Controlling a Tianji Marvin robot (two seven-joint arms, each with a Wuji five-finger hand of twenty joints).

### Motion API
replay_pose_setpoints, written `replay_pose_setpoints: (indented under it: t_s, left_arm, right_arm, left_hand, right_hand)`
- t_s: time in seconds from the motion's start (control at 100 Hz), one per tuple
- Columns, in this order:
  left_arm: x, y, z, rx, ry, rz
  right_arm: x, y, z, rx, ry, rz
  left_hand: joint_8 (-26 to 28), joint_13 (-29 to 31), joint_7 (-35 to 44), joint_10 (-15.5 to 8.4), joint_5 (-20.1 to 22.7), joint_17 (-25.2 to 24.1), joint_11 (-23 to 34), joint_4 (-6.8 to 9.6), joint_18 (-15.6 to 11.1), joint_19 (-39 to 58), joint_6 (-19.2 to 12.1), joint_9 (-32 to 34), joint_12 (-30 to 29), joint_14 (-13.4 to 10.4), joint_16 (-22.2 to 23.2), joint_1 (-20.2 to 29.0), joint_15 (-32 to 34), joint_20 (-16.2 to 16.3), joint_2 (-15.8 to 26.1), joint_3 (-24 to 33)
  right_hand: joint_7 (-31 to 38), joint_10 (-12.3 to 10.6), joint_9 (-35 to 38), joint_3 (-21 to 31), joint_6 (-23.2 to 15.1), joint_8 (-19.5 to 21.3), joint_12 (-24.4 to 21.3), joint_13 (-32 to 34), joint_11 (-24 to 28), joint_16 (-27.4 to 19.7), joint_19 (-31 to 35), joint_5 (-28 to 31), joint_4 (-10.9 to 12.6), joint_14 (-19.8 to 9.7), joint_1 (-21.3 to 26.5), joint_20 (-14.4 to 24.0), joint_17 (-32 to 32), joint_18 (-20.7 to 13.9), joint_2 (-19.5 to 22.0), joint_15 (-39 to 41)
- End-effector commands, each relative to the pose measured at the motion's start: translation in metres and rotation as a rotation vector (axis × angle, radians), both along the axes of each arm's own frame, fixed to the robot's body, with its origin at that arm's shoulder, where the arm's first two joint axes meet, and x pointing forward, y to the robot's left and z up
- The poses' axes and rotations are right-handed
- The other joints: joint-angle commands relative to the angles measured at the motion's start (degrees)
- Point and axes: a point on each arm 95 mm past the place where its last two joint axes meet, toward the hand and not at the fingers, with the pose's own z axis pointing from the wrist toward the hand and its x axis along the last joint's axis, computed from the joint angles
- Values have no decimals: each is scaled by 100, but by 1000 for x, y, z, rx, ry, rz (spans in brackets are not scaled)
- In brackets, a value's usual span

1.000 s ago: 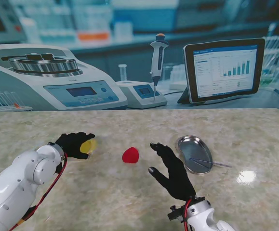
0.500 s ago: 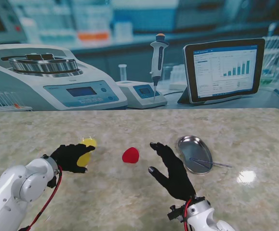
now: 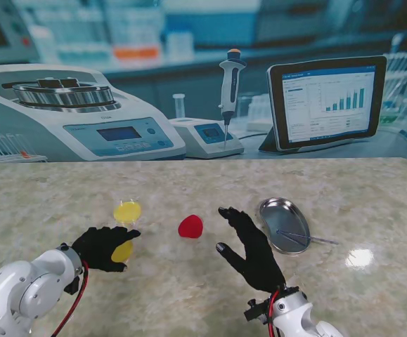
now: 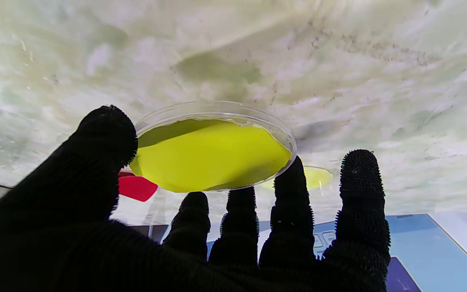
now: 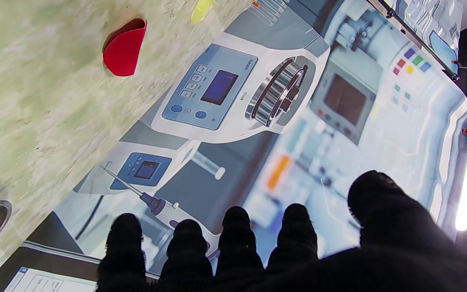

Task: Line a culture dish with filter paper and press it flat with a glass rod

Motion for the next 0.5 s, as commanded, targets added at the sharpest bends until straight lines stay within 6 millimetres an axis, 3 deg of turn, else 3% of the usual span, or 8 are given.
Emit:
replay_pose_setpoints:
  t_s: [0.0,0.49]
  left_arm:
    - [-8,-2,-5,-2,12,-8]
    - [-40,0,-20,24,-19,-33]
  right_arm:
    - [-3,3,0,10,6,1]
    - [-4,4,1,10,4,4]
  left_hand:
    - [-54,57,-63,-133,-136,11,26,256,-2,221,106,48,77,-64,132,361,202,219,243,570]
    - [-95,41,-58,-137,-136,6,-26,255,14,243,114,28,127,-81,139,358,224,227,259,569]
  right_hand:
    - [-32,-190,-112,-113,-168,44,-16,-19,22,78,75,-46,-29,-223,99,-113,-73,-145,105,65]
    - [-36,-198,-111,-115,-170,21,-15,-19,19,78,70,-43,-31,-232,98,-120,-74,-149,105,60]
